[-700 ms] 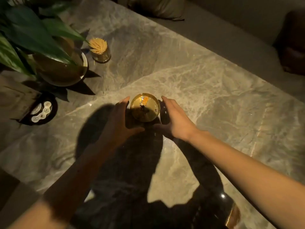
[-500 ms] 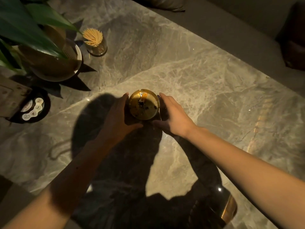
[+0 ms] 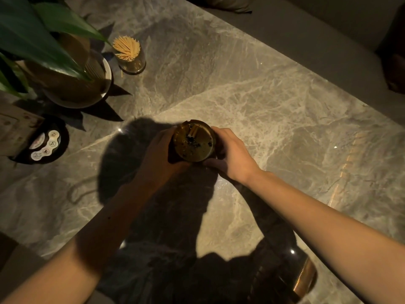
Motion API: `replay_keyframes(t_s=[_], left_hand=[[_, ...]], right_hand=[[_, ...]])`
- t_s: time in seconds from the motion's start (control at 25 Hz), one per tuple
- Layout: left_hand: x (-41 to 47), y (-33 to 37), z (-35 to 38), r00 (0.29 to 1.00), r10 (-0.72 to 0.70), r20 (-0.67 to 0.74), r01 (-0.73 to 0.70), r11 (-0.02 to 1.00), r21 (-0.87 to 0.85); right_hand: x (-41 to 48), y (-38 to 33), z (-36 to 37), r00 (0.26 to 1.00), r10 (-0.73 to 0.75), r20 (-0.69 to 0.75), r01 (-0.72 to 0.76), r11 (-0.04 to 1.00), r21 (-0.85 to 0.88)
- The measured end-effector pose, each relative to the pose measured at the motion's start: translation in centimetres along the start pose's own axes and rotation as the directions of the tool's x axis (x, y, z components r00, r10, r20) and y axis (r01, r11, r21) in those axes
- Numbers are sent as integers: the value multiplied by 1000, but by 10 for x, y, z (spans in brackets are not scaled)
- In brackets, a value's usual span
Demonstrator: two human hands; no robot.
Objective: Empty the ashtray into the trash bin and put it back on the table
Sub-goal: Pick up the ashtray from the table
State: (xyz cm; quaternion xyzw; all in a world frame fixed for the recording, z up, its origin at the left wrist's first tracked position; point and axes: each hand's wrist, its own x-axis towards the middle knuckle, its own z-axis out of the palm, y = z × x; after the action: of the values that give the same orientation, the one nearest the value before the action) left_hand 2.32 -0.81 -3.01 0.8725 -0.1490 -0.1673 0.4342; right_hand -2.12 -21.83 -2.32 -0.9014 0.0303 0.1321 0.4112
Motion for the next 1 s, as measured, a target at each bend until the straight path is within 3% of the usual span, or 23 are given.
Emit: replay_keyframes(t_s=[0.36, 0.52, 0.68, 0.88, 1.0], left_hand=[[-7, 23, 1, 1000, 0, -11, 1, 997, 75], [-14, 51, 3, 993, 114, -8, -113, 991, 73], [-24, 92, 9, 989, 145, 13, -145, 987, 61], [-54, 142, 31, 955, 291, 46, -294, 954, 55], [-75, 177, 56, 976, 212, 48, -211, 977, -24]], right_hand=[[-21, 0, -24, 998, -26, -64, 31, 997, 71], [-45, 0, -43, 982, -103, -158, 107, 994, 21], [-79, -2, -71, 973, -82, -218, 87, 996, 13], [-140, 2, -109, 967, -59, -247, 75, 996, 57], [-185, 15, -131, 961, -62, -270, 82, 995, 64]])
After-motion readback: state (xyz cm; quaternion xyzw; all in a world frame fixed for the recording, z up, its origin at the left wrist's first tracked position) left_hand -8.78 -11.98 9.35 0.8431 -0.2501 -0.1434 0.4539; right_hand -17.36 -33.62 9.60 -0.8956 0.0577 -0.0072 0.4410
